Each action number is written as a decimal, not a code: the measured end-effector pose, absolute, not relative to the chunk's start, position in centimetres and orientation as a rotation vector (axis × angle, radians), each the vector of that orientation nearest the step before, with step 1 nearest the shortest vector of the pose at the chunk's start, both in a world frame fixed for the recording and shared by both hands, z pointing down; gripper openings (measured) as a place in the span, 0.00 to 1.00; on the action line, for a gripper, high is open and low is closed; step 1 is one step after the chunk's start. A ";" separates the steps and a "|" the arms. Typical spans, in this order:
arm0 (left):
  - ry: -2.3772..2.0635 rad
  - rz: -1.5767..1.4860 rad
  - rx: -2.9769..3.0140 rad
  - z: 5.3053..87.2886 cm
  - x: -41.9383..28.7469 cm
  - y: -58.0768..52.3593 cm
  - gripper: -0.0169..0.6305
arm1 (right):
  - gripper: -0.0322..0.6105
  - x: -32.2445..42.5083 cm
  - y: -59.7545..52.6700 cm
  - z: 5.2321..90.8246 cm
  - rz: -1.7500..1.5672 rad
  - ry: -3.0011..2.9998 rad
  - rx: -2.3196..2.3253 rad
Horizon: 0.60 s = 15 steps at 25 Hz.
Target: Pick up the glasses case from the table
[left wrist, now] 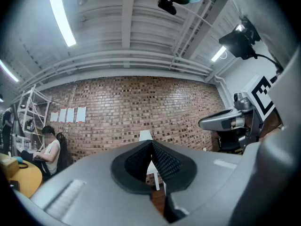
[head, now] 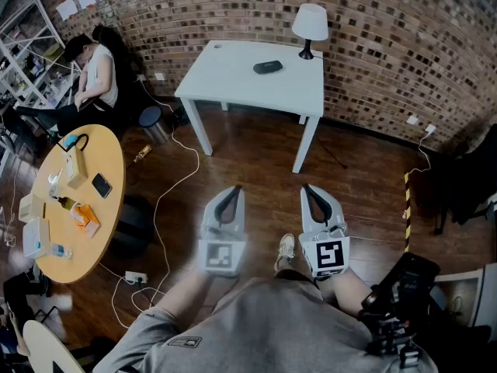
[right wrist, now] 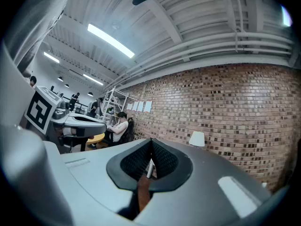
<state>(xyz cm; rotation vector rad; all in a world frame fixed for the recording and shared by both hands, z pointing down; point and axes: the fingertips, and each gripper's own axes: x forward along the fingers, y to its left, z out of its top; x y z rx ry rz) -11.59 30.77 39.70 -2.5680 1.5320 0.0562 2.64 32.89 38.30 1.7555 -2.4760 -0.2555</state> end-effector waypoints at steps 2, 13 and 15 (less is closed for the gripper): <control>1.528 0.064 -2.560 39.6 -11.1 29.3 0.03 | 0.07 3.0 31.5 38.4 -0.267 -2.486 1.756; 1.537 0.042 -2.530 38.9 -6.5 19.0 0.03 | 0.07 7.4 21.1 38.4 -0.257 -2.523 1.729; 1.561 0.032 -2.529 39.0 -5.6 17.1 0.03 | 0.07 8.4 19.4 38.5 -0.256 -2.529 1.719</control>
